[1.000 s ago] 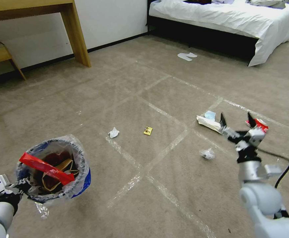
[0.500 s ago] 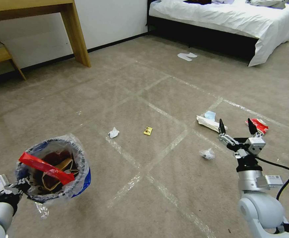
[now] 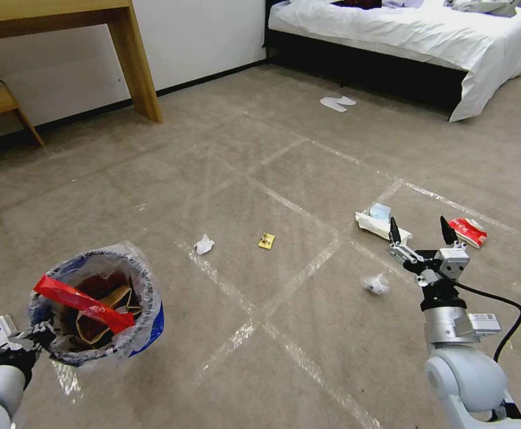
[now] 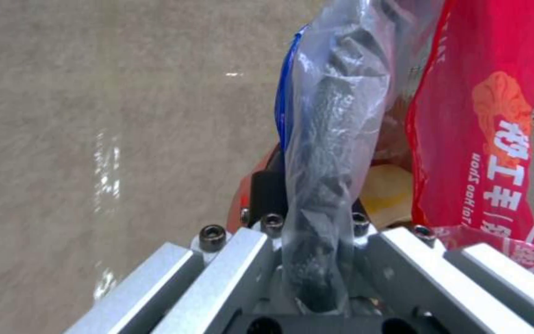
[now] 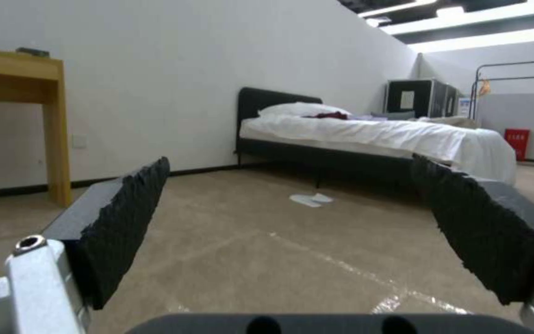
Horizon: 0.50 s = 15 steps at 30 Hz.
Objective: Pick up the trash bin and place the garbage on the floor into it.
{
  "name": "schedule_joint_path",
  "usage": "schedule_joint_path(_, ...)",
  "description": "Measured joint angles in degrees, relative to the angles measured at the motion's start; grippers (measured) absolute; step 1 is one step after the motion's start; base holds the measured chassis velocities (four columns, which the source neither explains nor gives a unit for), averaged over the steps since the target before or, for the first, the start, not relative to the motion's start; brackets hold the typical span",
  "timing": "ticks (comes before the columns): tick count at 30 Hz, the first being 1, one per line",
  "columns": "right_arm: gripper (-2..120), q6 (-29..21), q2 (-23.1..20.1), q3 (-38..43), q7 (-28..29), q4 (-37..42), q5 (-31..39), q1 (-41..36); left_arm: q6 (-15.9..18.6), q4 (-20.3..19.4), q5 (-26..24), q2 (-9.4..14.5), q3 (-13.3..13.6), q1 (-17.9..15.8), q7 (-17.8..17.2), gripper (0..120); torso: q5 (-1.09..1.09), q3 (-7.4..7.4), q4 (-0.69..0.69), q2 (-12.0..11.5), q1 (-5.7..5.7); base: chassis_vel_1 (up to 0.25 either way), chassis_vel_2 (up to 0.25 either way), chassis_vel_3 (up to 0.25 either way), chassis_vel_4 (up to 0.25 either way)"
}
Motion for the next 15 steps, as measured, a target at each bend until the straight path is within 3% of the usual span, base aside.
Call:
schedule_joint_path(10,99,0.85,0.04,-0.55,0.14,-0.55,-0.02,0.12,-0.19,0.02,0.36,-0.28,-0.04,0.17,0.17,0,0.02,0.0,0.0,0.0,0.01,-0.184,0.194,0.182,-0.189)
schedule_joint_path(15,99,1.23,0.0,-0.89,0.3,-0.84,0.03,0.25,-0.28,0.08,0.65,-0.42,-0.04,0.18,0.33,0,0.01,0.0,0.0,0.0,0.01,-0.088,0.075,0.085,-0.086)
